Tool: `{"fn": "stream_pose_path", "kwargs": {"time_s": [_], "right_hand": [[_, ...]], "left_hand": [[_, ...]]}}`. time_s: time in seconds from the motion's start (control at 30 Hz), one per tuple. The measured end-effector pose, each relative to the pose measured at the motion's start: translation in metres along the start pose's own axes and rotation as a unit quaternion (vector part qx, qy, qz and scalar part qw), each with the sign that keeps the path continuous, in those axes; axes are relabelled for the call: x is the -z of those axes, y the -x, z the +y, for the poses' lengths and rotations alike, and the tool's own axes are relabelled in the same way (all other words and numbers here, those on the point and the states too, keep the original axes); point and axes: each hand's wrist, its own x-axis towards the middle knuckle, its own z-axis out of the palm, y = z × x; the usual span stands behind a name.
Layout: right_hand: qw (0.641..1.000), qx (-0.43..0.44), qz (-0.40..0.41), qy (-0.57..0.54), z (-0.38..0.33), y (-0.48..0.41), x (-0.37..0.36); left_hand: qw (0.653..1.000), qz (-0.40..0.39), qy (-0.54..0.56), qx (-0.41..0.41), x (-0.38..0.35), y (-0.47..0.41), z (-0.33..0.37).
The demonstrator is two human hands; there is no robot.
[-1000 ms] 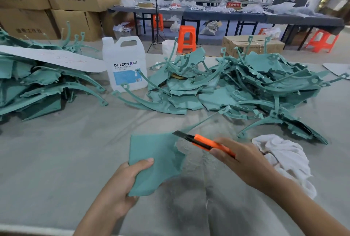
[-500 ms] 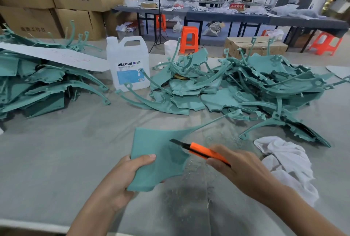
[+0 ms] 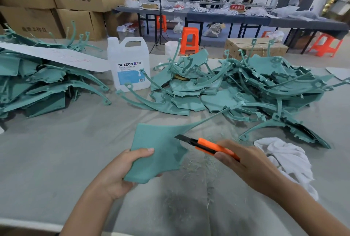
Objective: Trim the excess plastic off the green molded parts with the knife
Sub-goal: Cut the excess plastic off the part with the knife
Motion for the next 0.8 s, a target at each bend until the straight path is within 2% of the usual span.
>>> {"fn": "stream_pose_path", "kwargs": {"time_s": [0.17, 0.47, 0.8], "right_hand": [[1.000, 0.007, -0.015, 0.006, 0.000, -0.001, 0.012], [0.995, 0.015, -0.060, 0.083, -0.002, -0.019, 0.035], [0.995, 0.014, -0.051, 0.087, -0.006, -0.024, 0.041]], "left_hand": [[0.999, -0.023, 0.019, 0.034, 0.004, -0.016, 0.012], [0.996, -0.079, -0.006, 0.051, 0.011, -0.045, 0.033], [0.991, -0.111, 0.006, 0.069, 0.019, -0.061, 0.042]]}}
